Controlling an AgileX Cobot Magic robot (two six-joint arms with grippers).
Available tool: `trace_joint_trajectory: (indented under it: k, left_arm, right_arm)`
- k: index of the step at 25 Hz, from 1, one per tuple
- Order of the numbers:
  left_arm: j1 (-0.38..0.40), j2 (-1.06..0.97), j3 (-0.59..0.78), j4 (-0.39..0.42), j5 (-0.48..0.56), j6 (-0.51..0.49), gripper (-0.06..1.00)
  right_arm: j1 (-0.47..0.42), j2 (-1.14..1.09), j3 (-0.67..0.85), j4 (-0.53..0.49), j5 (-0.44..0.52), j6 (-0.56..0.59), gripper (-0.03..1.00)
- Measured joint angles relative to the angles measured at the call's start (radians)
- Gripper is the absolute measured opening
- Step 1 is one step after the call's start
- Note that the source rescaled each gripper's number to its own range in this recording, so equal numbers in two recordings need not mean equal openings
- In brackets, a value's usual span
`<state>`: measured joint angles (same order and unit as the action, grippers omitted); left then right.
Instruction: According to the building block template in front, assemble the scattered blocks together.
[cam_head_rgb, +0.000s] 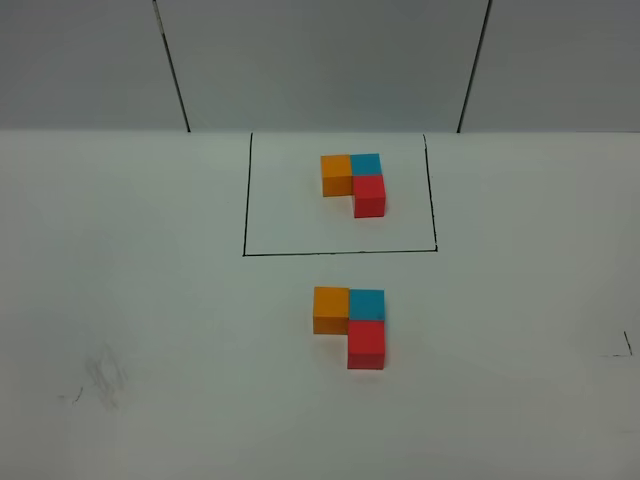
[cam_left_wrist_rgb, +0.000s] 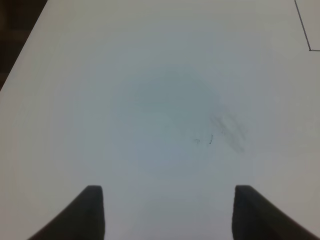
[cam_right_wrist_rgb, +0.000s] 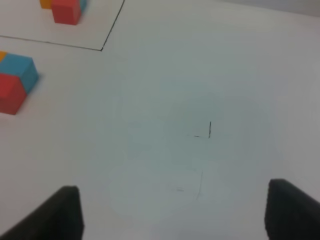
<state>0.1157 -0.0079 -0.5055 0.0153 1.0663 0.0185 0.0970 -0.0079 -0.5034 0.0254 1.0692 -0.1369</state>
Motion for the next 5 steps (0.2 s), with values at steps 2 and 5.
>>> trace_joint_trajectory:
  k: [2, 5]
  left_arm:
    - [0.000, 0.000, 0.000, 0.000, 0.000, 0.000, 0.23]
    - [0.000, 0.000, 0.000, 0.000, 0.000, 0.000, 0.23]
  right_arm:
    - [0.000, 0.000, 0.000, 0.000, 0.000, 0.000, 0.60]
    - [0.000, 0.000, 0.000, 0.000, 0.000, 0.000, 0.54]
